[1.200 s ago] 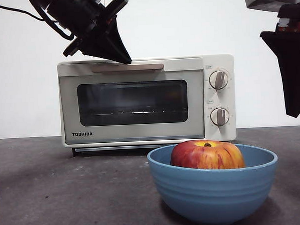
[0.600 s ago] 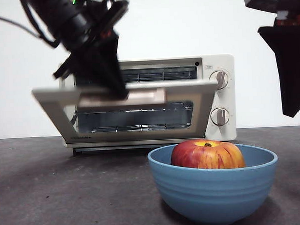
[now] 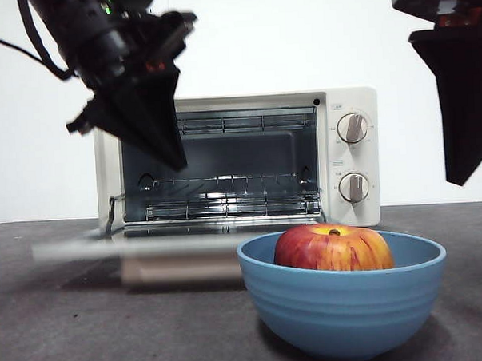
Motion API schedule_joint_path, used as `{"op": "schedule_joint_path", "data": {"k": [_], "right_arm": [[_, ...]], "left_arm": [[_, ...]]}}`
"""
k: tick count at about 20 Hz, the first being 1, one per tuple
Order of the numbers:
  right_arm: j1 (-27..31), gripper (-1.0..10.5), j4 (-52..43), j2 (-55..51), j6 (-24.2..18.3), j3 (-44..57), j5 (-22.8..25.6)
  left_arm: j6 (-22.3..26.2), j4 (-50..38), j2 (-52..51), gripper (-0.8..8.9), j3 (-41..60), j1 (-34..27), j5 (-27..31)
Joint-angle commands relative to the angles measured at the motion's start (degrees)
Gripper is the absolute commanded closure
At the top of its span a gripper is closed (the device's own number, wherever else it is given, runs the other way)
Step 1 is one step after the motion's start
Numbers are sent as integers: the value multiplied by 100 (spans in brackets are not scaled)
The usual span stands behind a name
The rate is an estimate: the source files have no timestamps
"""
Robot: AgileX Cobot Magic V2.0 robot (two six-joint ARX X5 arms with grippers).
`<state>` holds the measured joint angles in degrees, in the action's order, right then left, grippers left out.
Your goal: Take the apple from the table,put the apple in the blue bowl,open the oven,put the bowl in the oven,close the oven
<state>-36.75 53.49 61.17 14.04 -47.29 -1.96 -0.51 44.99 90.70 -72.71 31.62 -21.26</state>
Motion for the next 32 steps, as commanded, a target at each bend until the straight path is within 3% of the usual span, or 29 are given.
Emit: {"op": "schedule_joint_path", "data": {"k": [1,8,16,19,23,27,32], "right_arm": [[-44,512,-74,55,96,-33,-17],[-26,551,-426,144,96,-31,-273],[-13,589,-973,1001,42,-31,-450],[-13,614,-1132,1414,4,-31,-450],[-20,746,-1357,1742,2,-28,-481],[-20,823,-1408,1965,-59,-28,-861],[-31,940,-1419,2006,-42,-28,-870]], "left_arm": [[105,-44,-251,806,-92,-63,-37],[-55,-302,-1512,806,177,-883,-37],[-291,-605,-3600,806,1965,-1869,-39],[-385,-570,-4282,806,2487,-1939,-39],[-470,-321,-4843,806,2682,-1939,-39],[-494,-245,-5088,806,2682,-1939,-39],[-518,-229,-5184,806,2682,-1939,-39]]}}
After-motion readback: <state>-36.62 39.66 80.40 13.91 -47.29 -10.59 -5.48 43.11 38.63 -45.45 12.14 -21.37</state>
